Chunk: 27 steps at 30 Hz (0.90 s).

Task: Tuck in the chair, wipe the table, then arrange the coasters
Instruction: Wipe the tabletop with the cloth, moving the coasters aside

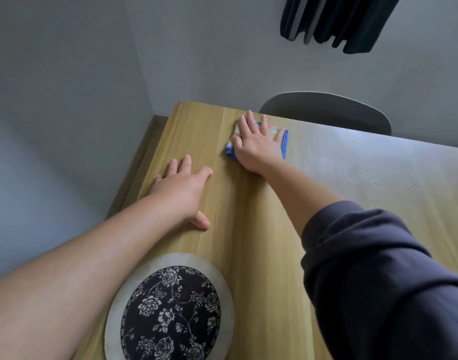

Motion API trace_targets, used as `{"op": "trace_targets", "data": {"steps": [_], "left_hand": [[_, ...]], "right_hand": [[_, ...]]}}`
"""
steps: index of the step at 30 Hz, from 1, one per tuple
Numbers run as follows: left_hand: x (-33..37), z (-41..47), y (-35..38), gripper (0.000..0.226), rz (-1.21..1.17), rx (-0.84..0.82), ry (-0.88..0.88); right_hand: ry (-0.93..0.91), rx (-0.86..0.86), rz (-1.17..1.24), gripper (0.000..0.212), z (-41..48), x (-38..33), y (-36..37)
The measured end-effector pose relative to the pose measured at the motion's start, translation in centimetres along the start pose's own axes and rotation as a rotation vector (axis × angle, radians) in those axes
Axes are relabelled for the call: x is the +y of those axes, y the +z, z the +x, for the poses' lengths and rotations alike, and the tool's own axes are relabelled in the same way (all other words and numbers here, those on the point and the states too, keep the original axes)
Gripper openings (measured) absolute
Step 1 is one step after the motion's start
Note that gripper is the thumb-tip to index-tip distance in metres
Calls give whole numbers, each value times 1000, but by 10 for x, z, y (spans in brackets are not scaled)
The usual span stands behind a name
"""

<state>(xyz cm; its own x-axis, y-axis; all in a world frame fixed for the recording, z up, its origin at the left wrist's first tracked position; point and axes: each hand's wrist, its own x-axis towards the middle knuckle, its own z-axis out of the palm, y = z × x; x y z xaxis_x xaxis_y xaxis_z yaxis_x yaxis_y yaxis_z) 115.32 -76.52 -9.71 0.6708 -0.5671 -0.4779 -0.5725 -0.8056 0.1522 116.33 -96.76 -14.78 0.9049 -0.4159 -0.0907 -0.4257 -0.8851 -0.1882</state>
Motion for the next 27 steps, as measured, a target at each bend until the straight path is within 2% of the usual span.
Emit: {"op": "trace_targets", "data": {"steps": [3,9,13,17,23,27], "left_hand": [[1,1,-1,115,3,-18,-15],[0,4,1,116,4,-14,-27],[-1,4,1,115,-4,-6,-31],[2,4,-2,114,-12,-6,-50],[-2,0,2,116,-53,14,-51],[-2,-1,4,117,-44,19,-54]], "right_hand": [[12,-7,-24,59,-8,26,-6],[410,-25,-45,65,-27,139,-34],[409,20,-81,64,-40,164,-37],[404,25,-23,65,-37,127,-28],[84,22,-27,64,-62,4,7],[5,23,-21,60,-75,-5,8]]}}
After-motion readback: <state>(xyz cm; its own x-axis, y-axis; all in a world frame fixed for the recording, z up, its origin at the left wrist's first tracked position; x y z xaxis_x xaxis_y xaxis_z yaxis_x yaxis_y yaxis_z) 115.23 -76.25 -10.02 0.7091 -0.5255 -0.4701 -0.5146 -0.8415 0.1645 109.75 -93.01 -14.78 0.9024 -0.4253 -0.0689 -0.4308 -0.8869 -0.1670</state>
